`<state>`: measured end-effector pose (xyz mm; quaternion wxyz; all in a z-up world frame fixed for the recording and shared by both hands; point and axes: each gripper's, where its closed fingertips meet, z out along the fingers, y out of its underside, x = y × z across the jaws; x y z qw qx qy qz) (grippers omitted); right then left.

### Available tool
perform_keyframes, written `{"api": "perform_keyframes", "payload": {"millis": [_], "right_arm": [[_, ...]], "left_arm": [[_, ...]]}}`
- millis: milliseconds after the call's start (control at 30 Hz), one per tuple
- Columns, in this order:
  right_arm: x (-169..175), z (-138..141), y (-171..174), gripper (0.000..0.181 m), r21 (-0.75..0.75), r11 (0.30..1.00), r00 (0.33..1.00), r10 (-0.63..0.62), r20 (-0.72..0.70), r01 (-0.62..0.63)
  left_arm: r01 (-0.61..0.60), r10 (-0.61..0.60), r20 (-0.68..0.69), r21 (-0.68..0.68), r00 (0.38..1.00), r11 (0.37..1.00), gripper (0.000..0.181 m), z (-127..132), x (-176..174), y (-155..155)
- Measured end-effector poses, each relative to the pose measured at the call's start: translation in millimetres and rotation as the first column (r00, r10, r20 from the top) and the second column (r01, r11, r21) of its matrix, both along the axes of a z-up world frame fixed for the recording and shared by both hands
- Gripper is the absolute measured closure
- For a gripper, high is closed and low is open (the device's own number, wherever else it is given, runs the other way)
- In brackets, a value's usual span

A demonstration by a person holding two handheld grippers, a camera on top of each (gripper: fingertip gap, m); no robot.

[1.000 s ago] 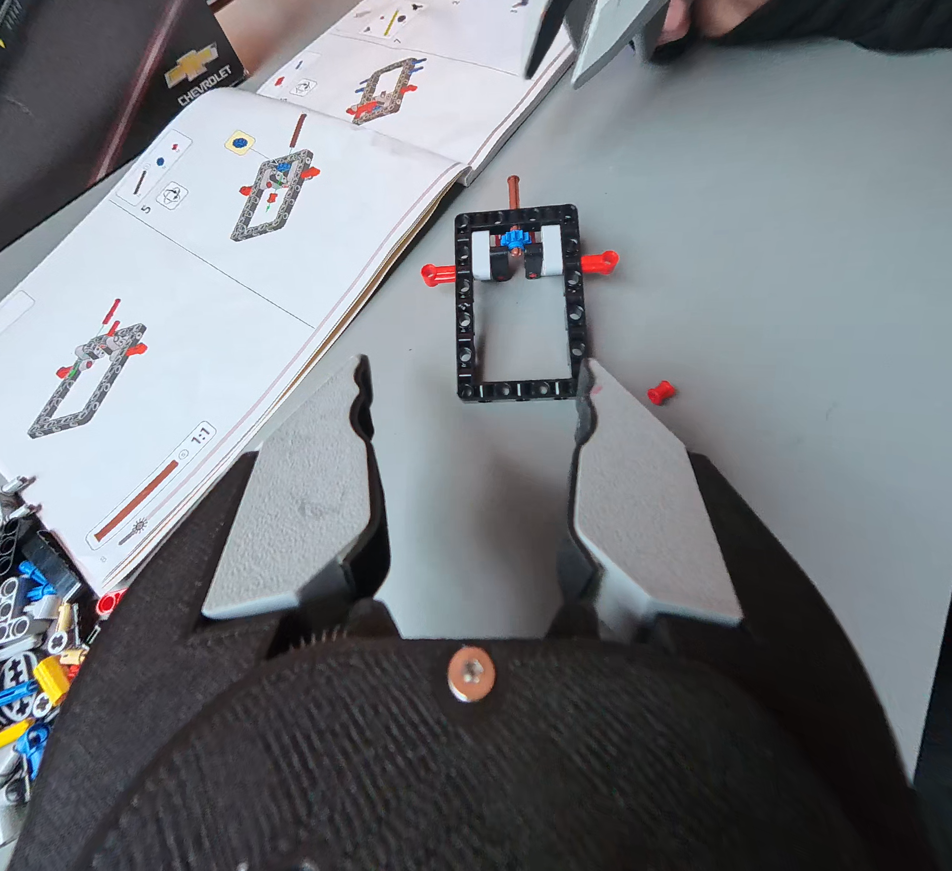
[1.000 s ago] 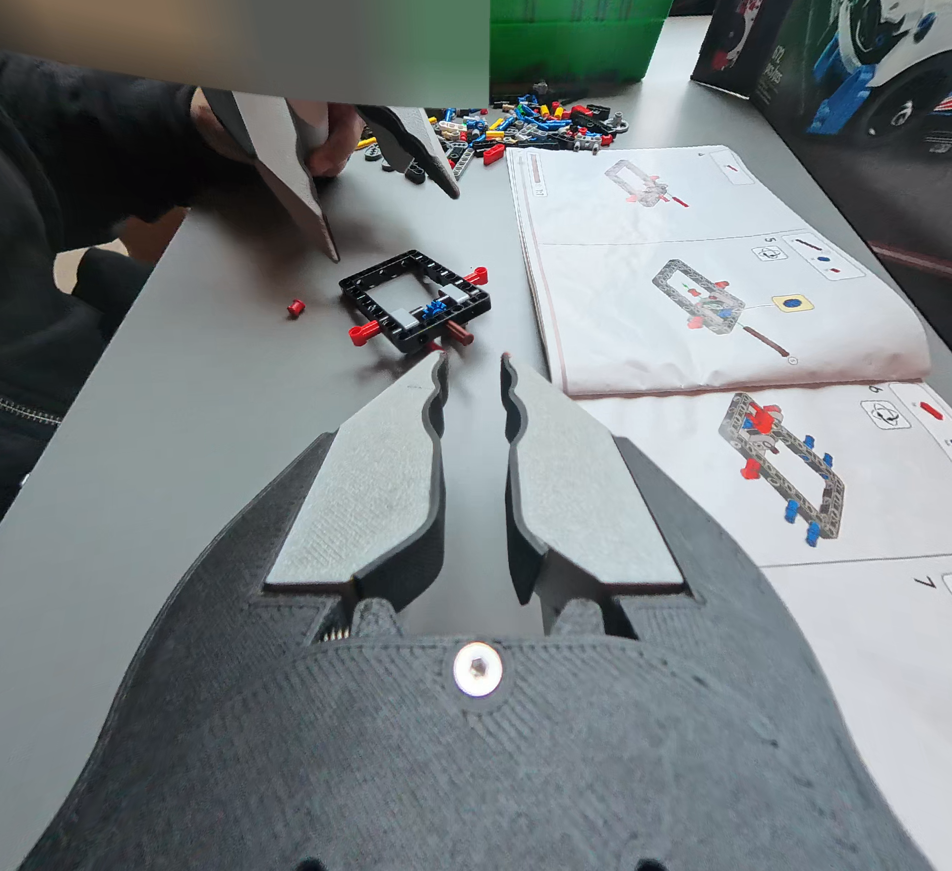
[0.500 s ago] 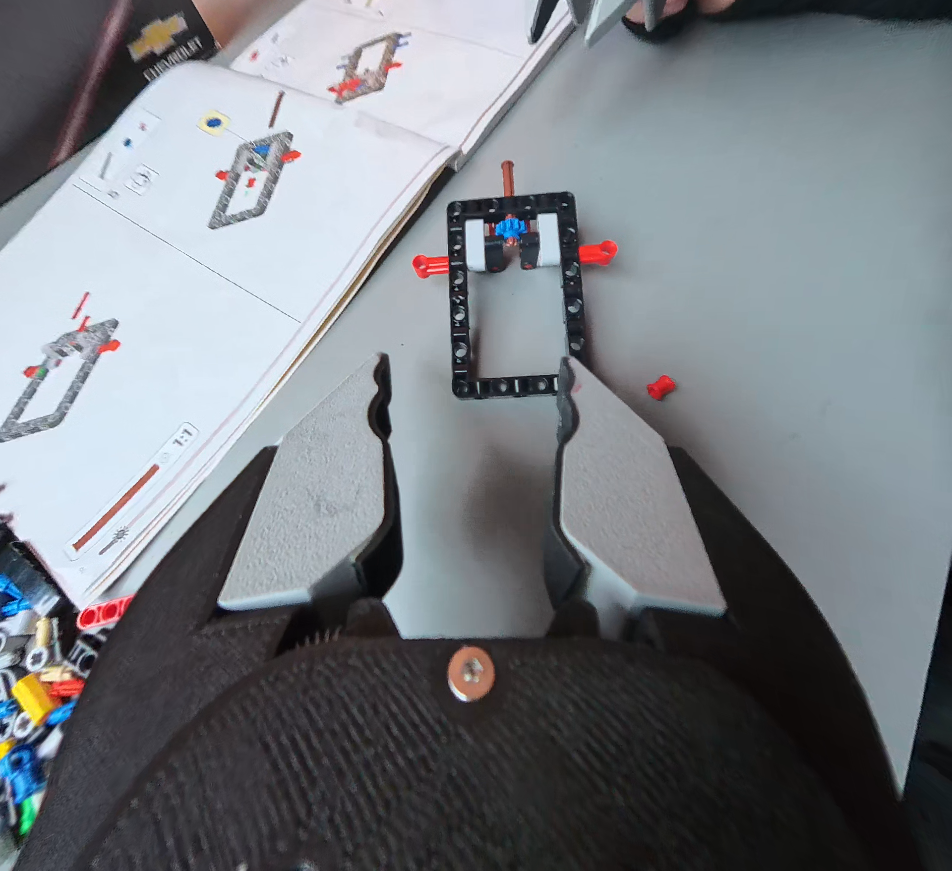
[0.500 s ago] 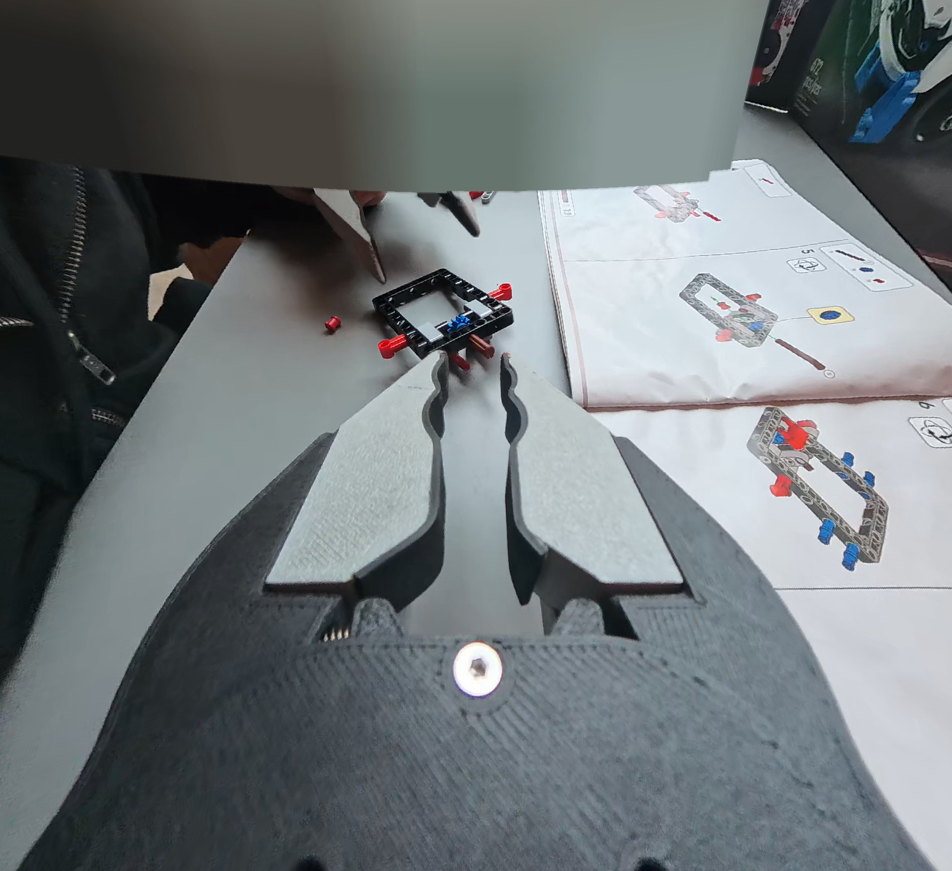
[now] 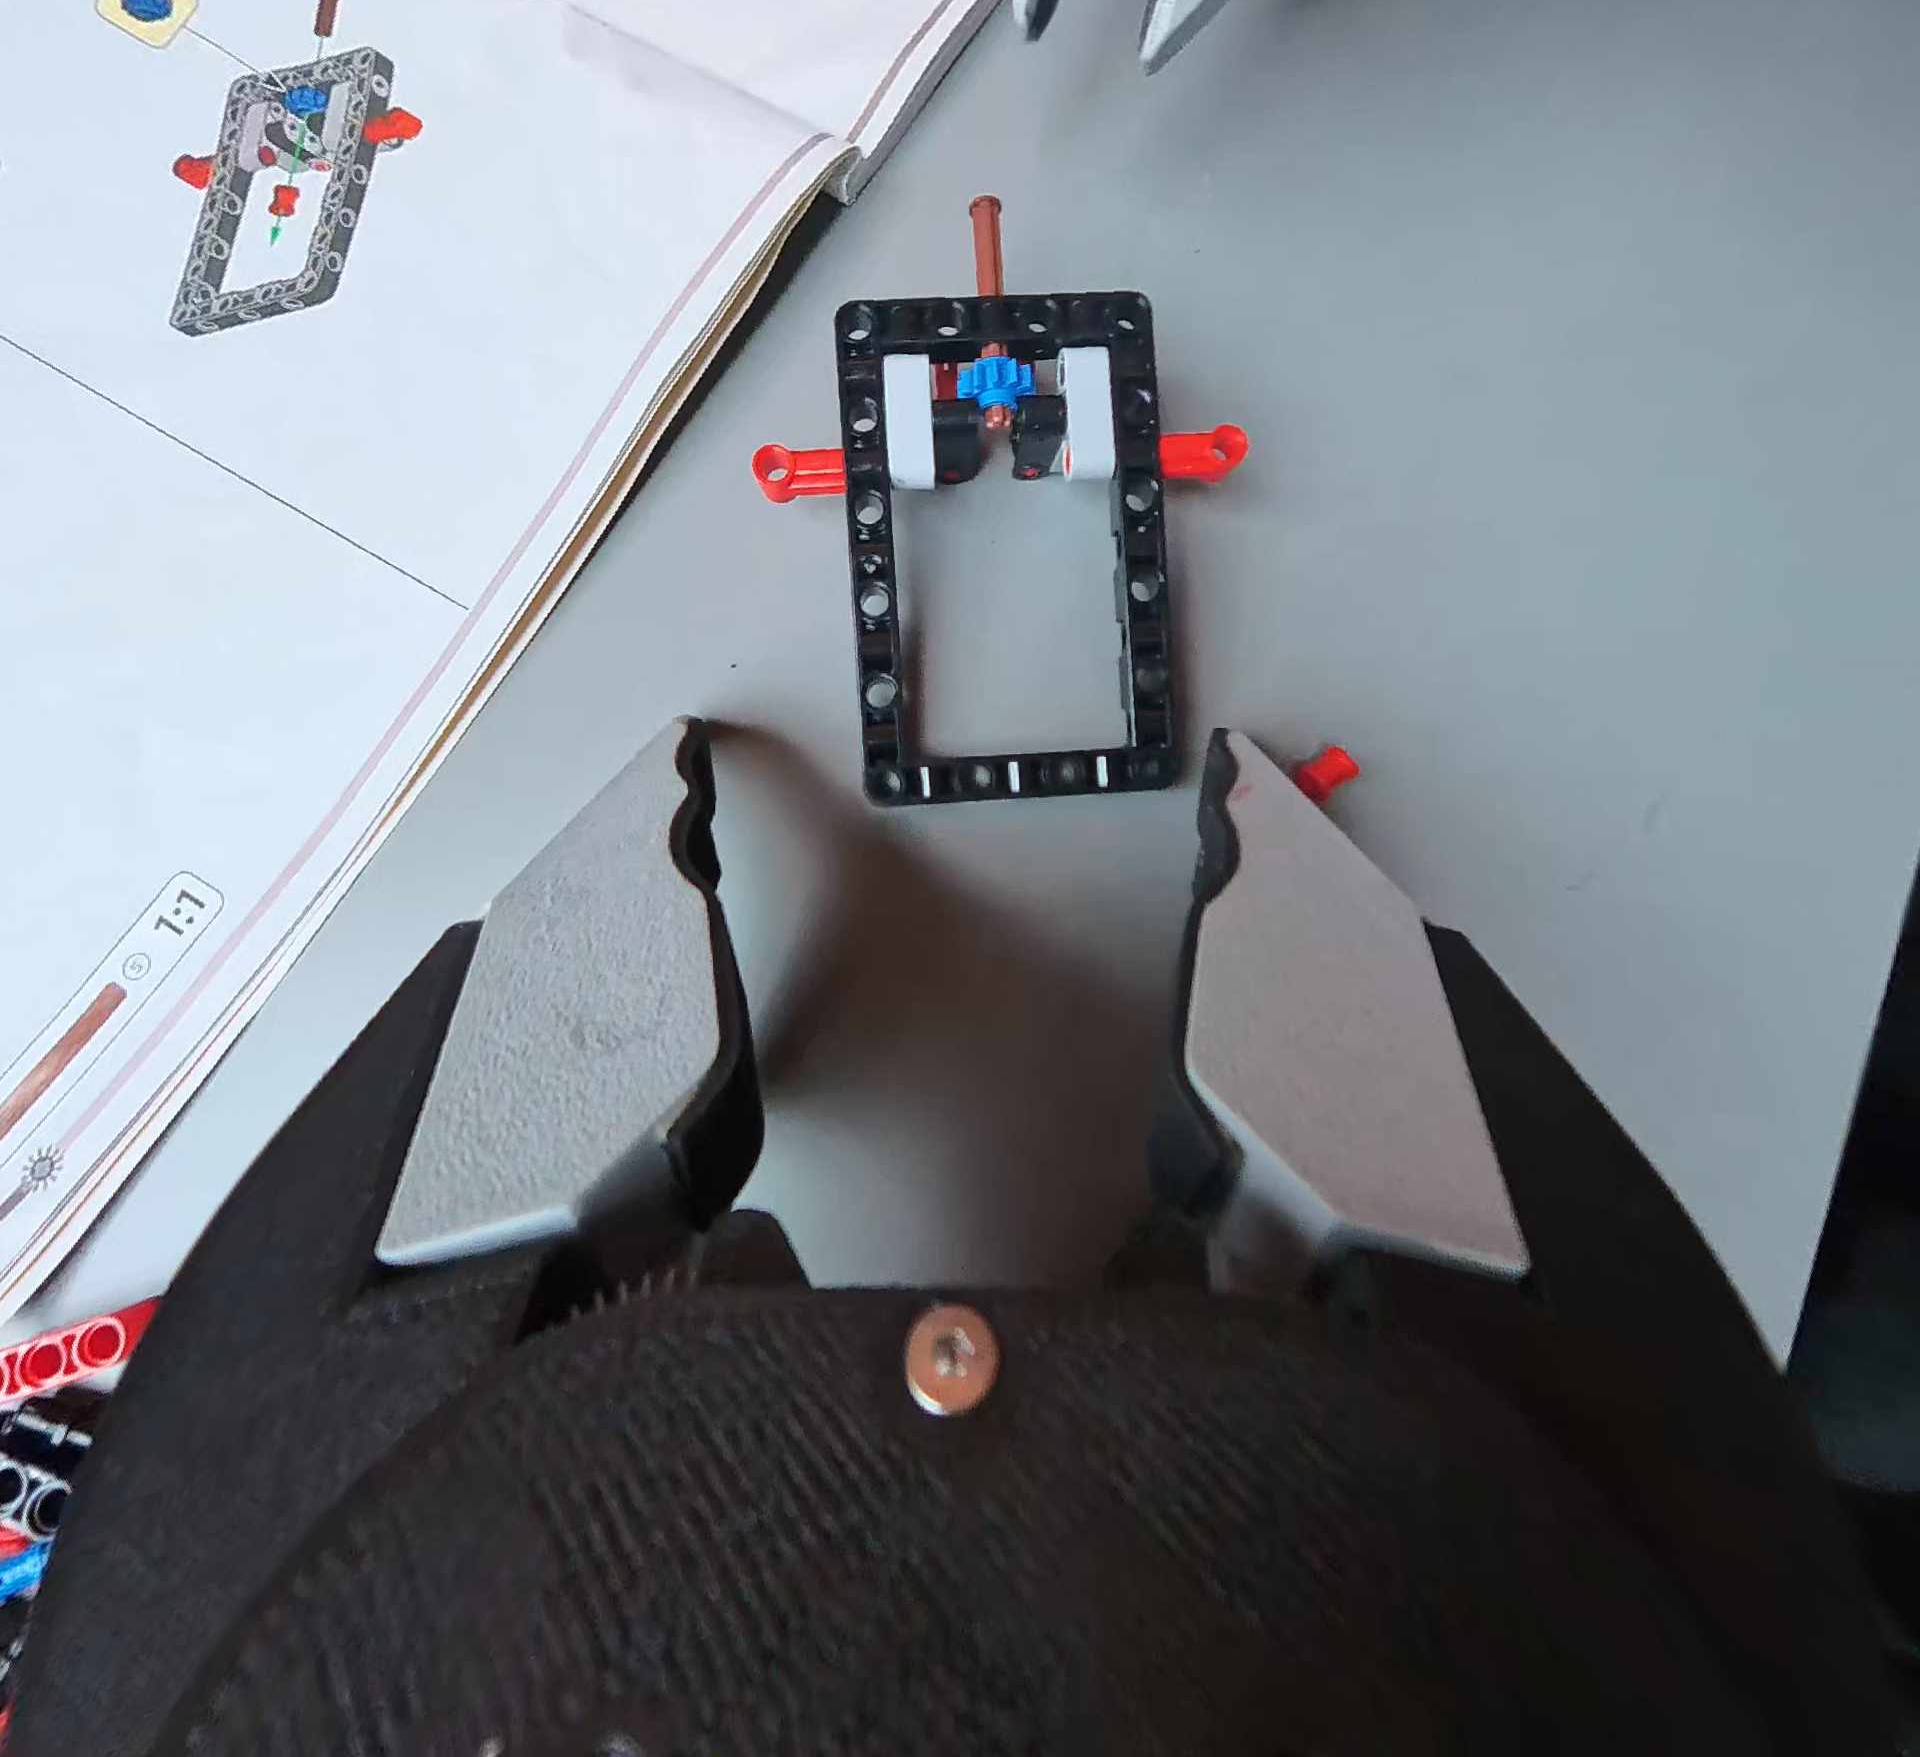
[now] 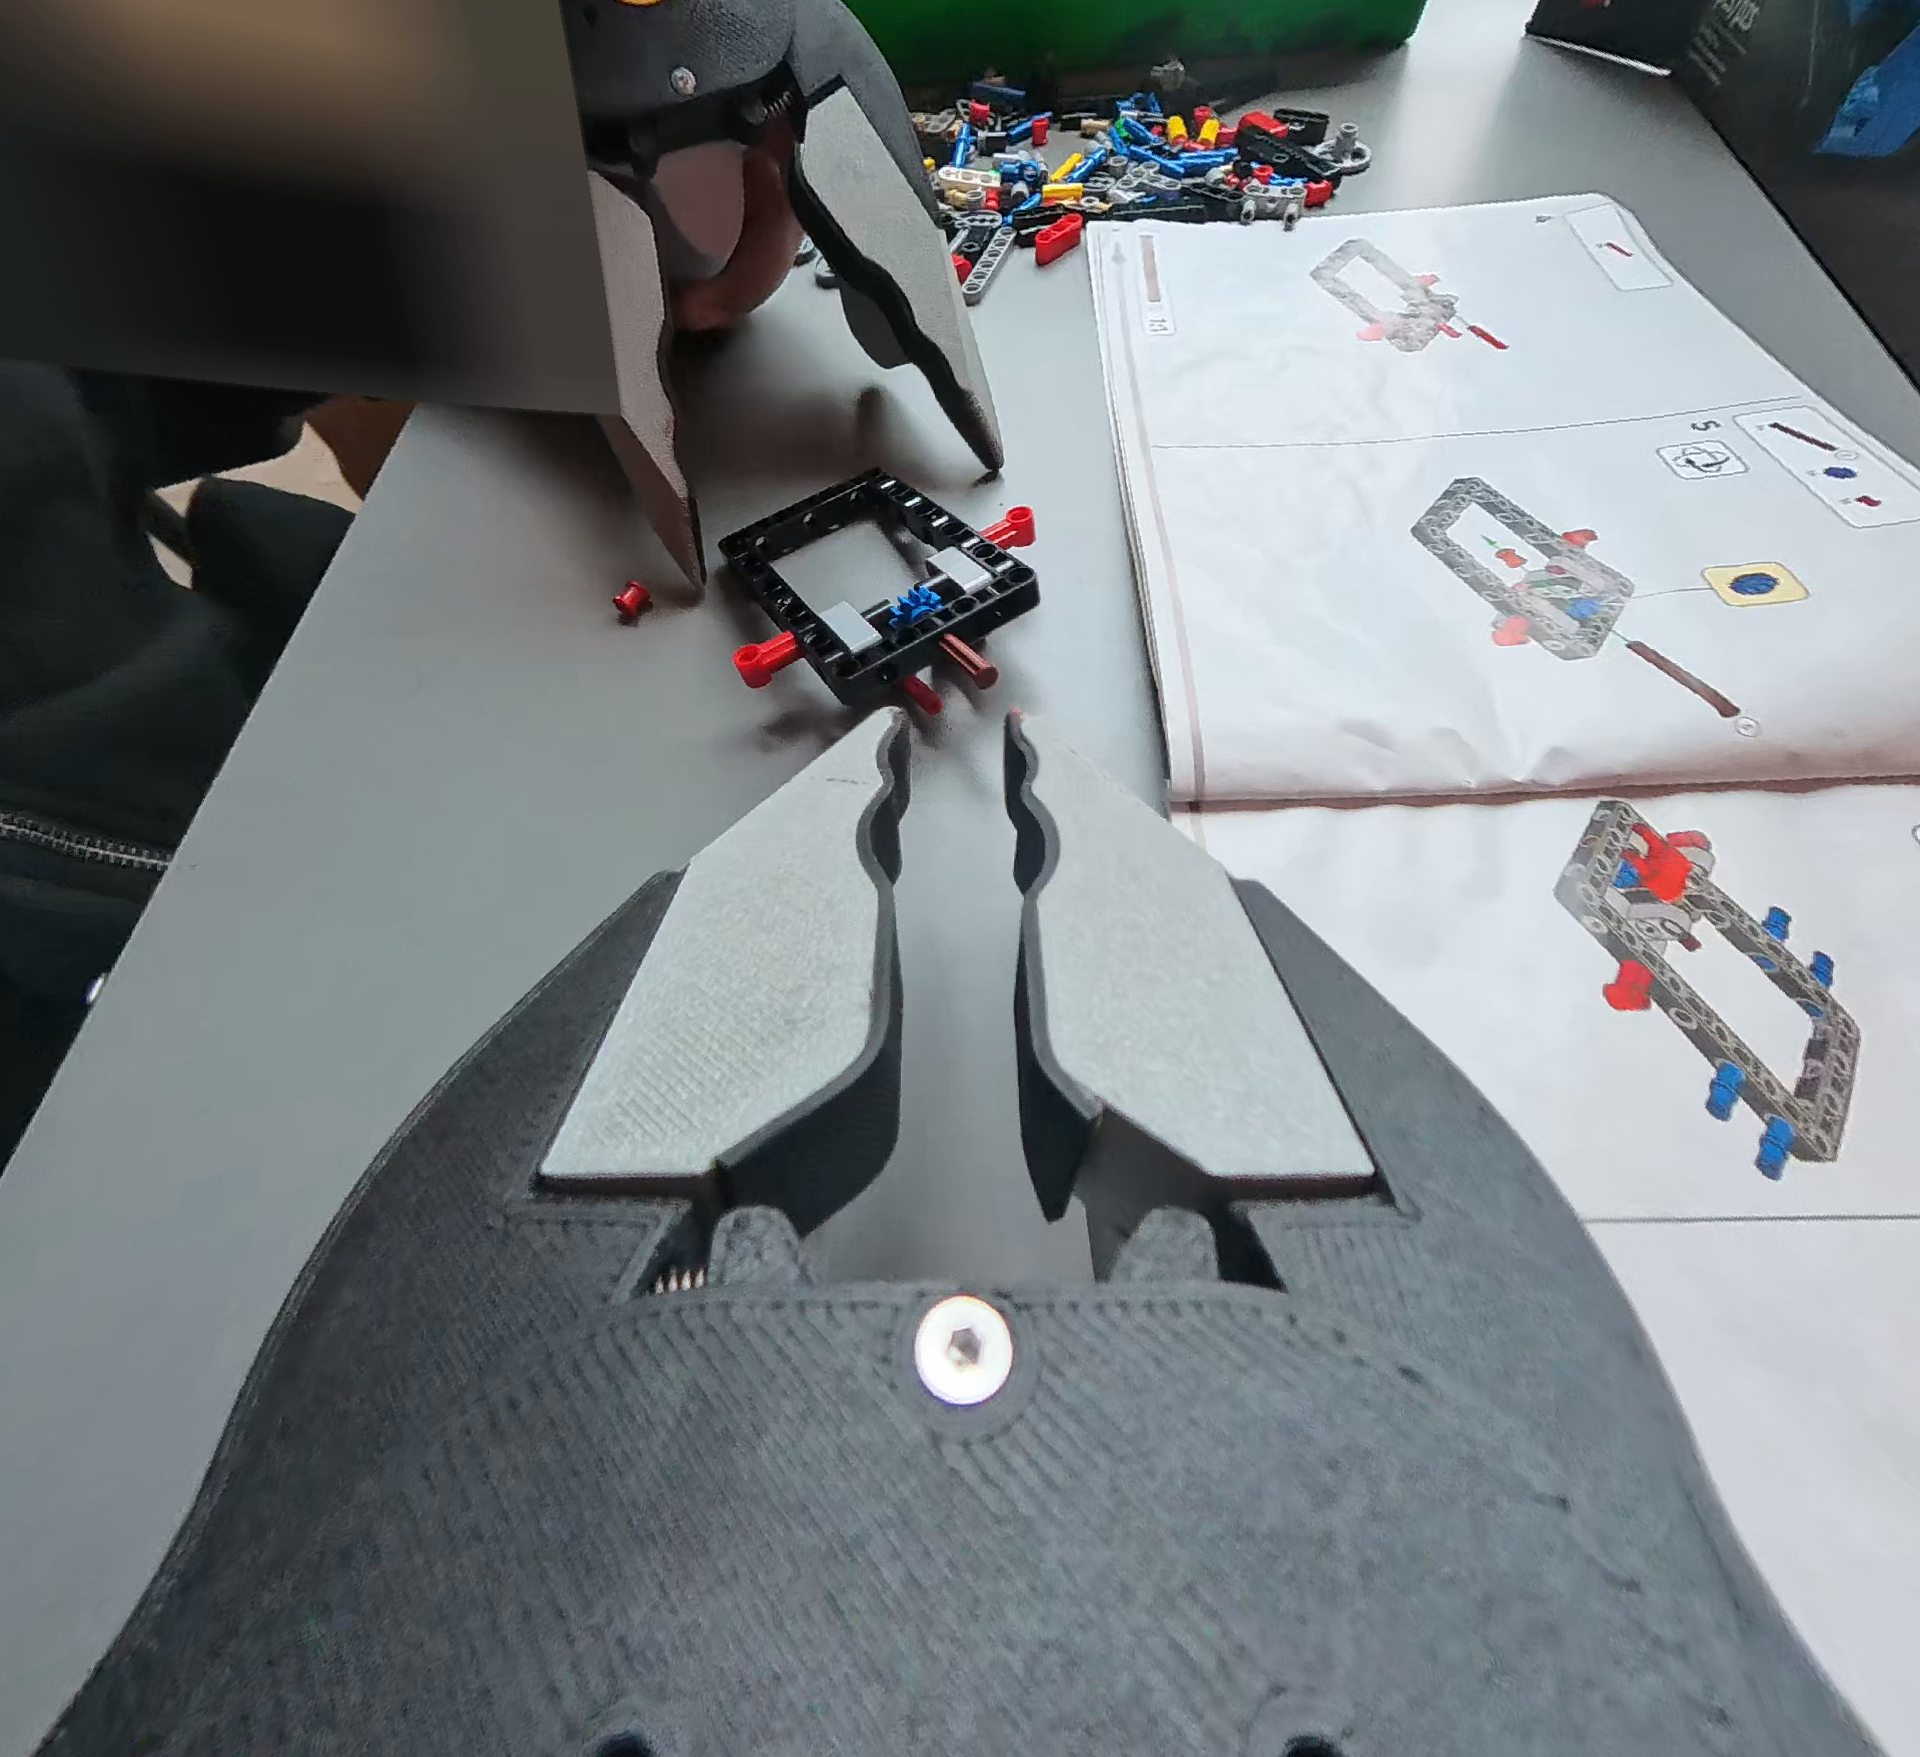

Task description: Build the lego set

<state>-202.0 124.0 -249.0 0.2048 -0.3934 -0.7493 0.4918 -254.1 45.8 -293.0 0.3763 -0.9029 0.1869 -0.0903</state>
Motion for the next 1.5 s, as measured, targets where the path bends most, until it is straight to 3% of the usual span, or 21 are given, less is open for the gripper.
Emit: {"api": "perform_keyframes", "payload": {"millis": [267,367,1200,1500], "right_arm": [[-10,-5,-8,0.171,-0.028,0.999,0.997,0.033,0.067,-0.031],[-13,-11,-8,0.181,0.004,1.0,0.995,0.026,0.093,-0.026],[-22,-19,-15,0.181,0.059,0.995,0.99,0.079,0.116,-0.086],[-22,-20,-20,0.181,-0.068,0.986,0.964,0.162,0.212,-0.15]], "left_arm": [[0.008,-0.008,-0.012,0.007,1.0,1.0,0.101,0,4,4],[0.024,-0.024,-0.007,0.014,1.0,1.0,0.121,1,7,4],[0.056,-0.056,-0.001,0.013,0.998,0.998,0.122,1,7,8],[0.058,-0.058,0.002,0.012,0.998,0.998,0.122,1,8,8]]}}
